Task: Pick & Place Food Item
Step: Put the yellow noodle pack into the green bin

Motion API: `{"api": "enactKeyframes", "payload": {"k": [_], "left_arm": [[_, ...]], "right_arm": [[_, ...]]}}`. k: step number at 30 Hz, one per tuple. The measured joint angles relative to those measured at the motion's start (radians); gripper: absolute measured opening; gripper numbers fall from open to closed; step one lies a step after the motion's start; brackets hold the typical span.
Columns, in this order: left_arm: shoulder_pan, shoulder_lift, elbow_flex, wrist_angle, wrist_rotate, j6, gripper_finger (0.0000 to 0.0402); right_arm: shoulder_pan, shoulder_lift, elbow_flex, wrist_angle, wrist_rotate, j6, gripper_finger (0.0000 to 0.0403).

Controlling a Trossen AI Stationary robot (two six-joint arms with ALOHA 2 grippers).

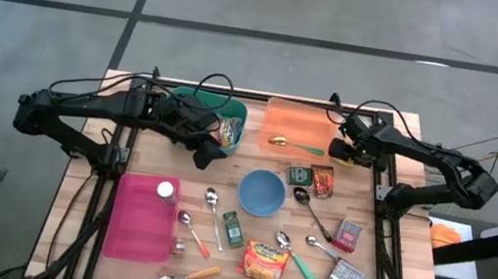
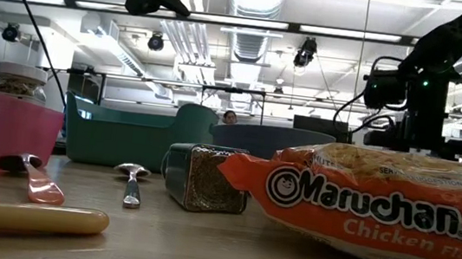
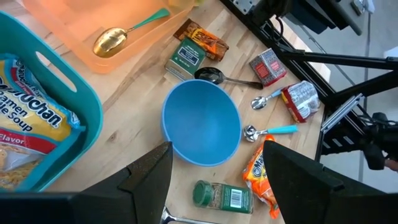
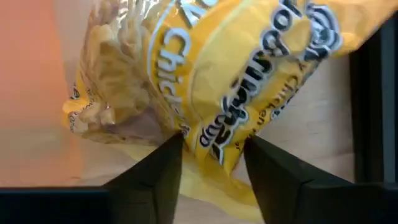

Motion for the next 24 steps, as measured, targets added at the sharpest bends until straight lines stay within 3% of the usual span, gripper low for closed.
{"api": "enactKeyframes", "payload": {"k": [8,24], "left_arm": [[0.0,0.0,0.0,0.0,0.001,-0.001,0.025],[0.0,0.0,0.0,0.0,0.001,0.032,0.025]], "right_arm": [[0.0,-0.051,-0.003,-0.002,-0.01,-0.042,0.0018],[0.0,-0.357,0.006,-0.106,-0.036,-0.047,0.0008]]}}
